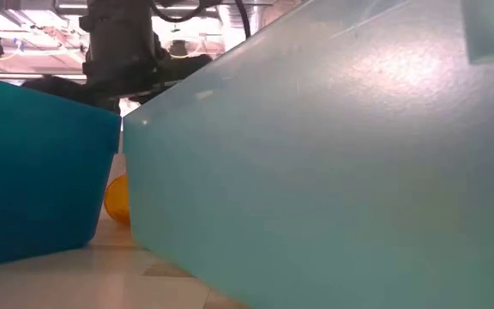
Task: Pick and place medicine bottles into bin by pill shape (circle, oval)
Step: Put the big orange pill bottle into the blue bin
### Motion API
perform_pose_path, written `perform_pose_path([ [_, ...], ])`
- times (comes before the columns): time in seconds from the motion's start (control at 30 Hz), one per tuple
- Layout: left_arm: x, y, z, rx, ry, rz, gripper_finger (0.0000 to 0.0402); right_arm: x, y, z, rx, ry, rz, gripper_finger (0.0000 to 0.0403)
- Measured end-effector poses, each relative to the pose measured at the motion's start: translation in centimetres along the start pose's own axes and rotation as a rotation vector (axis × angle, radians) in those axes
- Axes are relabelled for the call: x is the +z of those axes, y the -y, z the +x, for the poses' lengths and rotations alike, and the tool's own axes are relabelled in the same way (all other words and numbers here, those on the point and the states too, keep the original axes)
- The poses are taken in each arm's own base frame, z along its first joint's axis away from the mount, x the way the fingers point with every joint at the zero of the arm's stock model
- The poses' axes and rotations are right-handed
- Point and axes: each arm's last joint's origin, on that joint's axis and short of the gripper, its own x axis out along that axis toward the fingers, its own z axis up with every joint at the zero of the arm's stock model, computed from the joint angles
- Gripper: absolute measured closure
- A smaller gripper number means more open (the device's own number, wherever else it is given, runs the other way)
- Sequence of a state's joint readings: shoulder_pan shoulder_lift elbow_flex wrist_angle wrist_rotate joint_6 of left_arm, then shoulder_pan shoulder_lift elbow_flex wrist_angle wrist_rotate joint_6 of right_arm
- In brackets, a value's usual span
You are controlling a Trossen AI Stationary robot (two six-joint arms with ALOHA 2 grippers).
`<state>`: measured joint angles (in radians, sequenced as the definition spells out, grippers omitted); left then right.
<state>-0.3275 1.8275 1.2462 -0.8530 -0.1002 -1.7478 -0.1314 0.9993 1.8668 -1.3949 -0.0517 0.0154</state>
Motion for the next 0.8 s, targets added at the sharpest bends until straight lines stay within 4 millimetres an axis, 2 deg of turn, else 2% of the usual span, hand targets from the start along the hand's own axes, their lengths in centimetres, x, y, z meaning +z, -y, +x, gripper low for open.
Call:
perform_pose_path([
  [0.2, 0.3, 0.2, 1.0, -0.063, -0.050, -0.018, 0.0098, -0.2, 0.0, -0.4, 0.000, 0.012, -0.001, 0.0078],
  [0.37, 0.3, -0.4, 2.2, -0.077, -0.065, -0.063, 0.0110, -0.4, 0.0, -1.0, 0.001, 0.028, -0.001, 0.0078],
  [0.8, 1.2, -0.5, 3.0, -0.098, -0.055, -0.082, 0.0170, -0.8, -0.1, -2.2, 0.001, 0.074, -0.001, 0.0078],
])
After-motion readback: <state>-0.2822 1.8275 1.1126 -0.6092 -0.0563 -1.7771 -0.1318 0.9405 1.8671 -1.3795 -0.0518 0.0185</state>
